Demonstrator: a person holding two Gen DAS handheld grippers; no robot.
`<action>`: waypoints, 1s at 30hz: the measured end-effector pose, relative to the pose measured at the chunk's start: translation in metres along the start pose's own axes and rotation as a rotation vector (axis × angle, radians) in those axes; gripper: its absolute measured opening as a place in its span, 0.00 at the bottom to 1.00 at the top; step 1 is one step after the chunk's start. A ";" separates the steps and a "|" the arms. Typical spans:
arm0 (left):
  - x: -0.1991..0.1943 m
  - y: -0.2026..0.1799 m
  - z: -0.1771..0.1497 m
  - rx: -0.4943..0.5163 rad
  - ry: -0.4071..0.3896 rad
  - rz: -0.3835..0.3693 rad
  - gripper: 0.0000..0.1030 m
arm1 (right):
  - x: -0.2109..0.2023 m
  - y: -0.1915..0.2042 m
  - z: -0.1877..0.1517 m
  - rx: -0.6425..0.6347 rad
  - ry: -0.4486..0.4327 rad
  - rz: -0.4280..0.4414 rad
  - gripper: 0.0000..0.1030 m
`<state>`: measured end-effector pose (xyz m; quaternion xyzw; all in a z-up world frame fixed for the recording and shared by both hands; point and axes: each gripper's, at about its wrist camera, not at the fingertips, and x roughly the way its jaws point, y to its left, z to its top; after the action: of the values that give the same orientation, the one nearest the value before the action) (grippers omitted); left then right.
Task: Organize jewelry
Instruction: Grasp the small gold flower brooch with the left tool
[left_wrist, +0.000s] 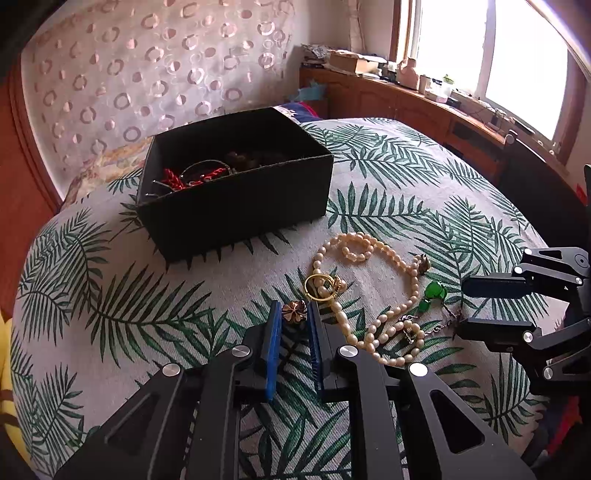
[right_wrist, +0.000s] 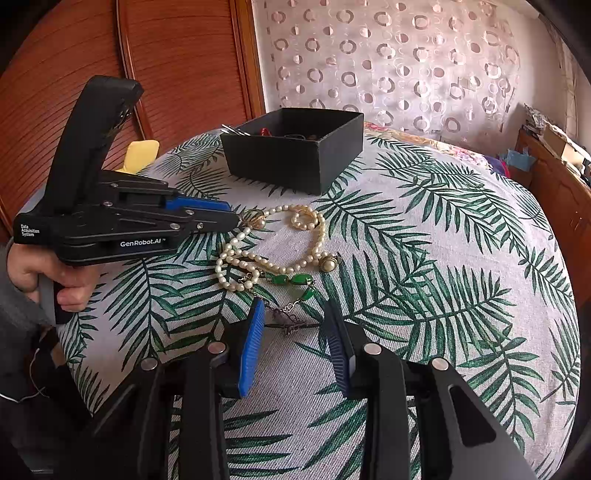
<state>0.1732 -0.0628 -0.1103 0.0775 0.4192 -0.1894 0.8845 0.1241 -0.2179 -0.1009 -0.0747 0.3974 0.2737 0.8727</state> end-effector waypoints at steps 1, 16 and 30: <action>0.000 -0.002 0.001 0.000 0.000 -0.001 0.12 | 0.000 0.000 0.000 -0.001 0.000 0.000 0.35; -0.016 -0.008 -0.012 0.010 -0.034 0.008 0.12 | -0.002 -0.001 0.000 -0.004 0.004 -0.003 0.35; -0.038 0.002 -0.023 -0.050 -0.089 -0.017 0.12 | 0.017 -0.006 0.019 0.029 0.051 0.005 0.21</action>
<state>0.1359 -0.0436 -0.0955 0.0435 0.3849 -0.1896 0.9023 0.1488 -0.2094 -0.1010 -0.0682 0.4237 0.2681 0.8625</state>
